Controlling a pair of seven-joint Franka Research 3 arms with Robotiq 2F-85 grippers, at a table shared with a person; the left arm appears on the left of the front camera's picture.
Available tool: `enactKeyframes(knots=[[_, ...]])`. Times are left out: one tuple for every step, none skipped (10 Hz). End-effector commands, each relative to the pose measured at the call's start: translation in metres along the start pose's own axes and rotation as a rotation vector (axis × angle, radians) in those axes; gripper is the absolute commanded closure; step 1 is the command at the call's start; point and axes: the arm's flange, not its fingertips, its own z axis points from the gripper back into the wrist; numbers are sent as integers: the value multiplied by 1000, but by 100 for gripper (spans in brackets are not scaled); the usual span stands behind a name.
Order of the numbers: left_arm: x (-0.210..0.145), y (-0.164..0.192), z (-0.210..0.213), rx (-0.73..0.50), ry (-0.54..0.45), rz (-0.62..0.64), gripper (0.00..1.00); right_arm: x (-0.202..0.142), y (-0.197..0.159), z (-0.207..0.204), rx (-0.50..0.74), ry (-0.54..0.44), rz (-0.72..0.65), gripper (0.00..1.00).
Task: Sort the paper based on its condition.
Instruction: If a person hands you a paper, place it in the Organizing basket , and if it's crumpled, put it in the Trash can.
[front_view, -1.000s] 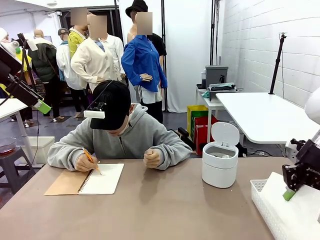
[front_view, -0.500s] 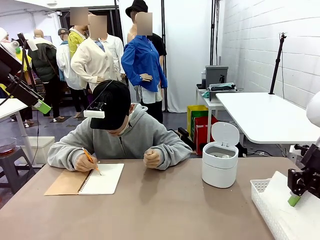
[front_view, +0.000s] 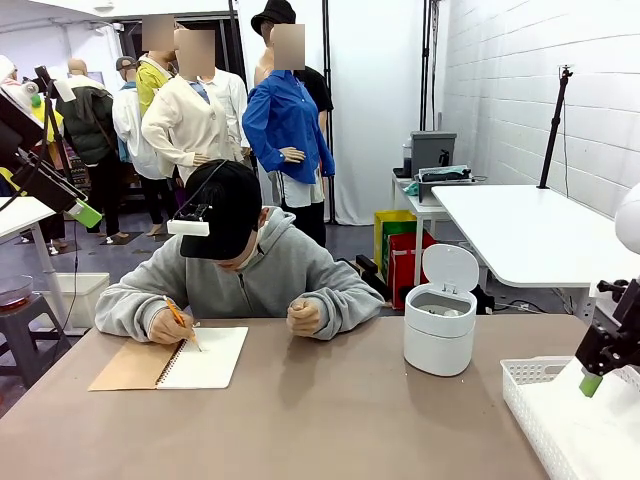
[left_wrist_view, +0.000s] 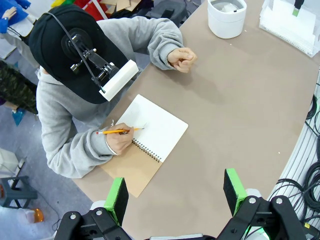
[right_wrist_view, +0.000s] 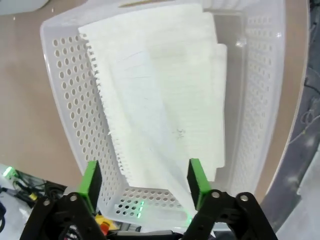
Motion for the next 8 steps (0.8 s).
enactKeyframes(knots=[[-1,0,0,2,1,1,0,-28,2,-10,-81,-2,-13,0],[-1,0,0,2,1,1,0,-22,3,5,-154,40,-5,0],[-1,0,0,2,1,1,0,-18,2,15,-197,64,7,0],[-1,0,0,2,1,1,0,-12,1,22,-233,49,3,0],[-1,0,0,2,1,1,0,-9,1,32,-238,20,4,0],[-1,0,0,2,1,1,0,-10,7,44,-181,24,45,0],[-1,0,0,2,1,1,0,-14,12,53,-170,9,77,0],[-1,0,0,2,1,1,0,-16,17,61,-184,-22,118,0]])
